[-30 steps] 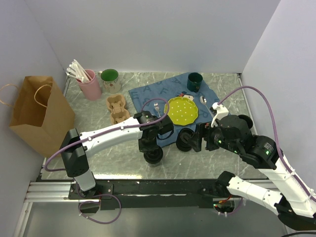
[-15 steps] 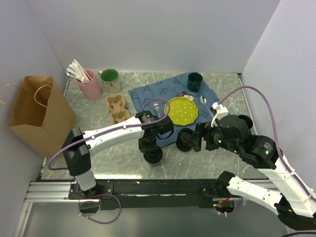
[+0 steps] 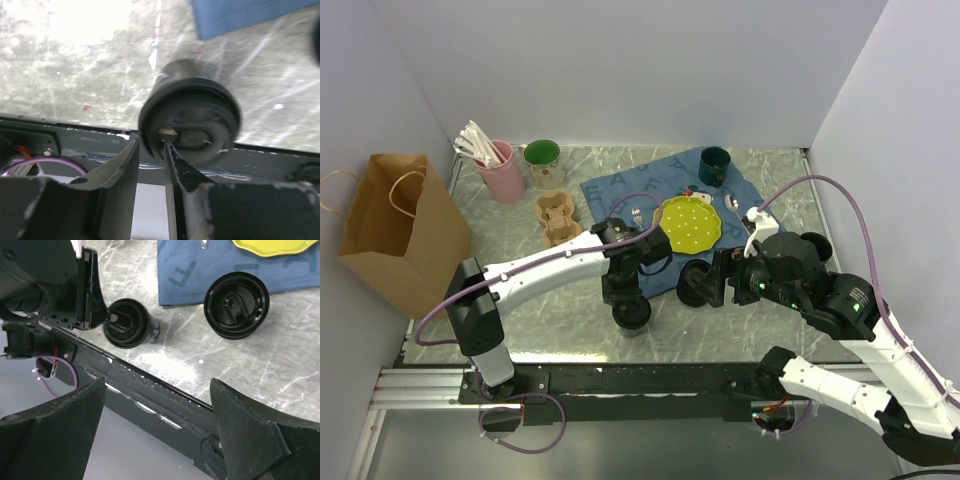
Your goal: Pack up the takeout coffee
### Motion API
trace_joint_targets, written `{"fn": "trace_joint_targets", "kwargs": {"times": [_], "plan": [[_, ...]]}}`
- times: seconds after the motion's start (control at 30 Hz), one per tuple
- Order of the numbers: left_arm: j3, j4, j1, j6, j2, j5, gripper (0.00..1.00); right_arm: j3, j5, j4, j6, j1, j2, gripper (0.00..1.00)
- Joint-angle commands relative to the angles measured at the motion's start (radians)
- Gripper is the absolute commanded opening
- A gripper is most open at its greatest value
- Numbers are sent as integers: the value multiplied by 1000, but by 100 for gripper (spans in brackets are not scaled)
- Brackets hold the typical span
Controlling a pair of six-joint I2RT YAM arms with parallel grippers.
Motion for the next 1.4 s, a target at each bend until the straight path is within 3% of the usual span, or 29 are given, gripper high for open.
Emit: {"fn": "trace_joint_targets", "kwargs": {"times": [0.0,0.3,0.57,0.77,1.03,1.37], "plan": [[55,-19,36,-14,-77,8,32,-11,-51,69,21,-1,20,92],[-172,117,133,9,-270,71,35,-38,-259,204,21,-1,195,91],[-551,597,323,78,-584,376,40,75,-449,206,-147,-29,522,90],[-743,751,355,104,-693,464,42,84,-639,204,-255,-96,648,89],[-841,854,394,118,-736,529,43,96,-744,195,-338,-119,764,89],[-849,855,398,143,-701,550,43,115,-800,196,-390,-119,879,83]]}}
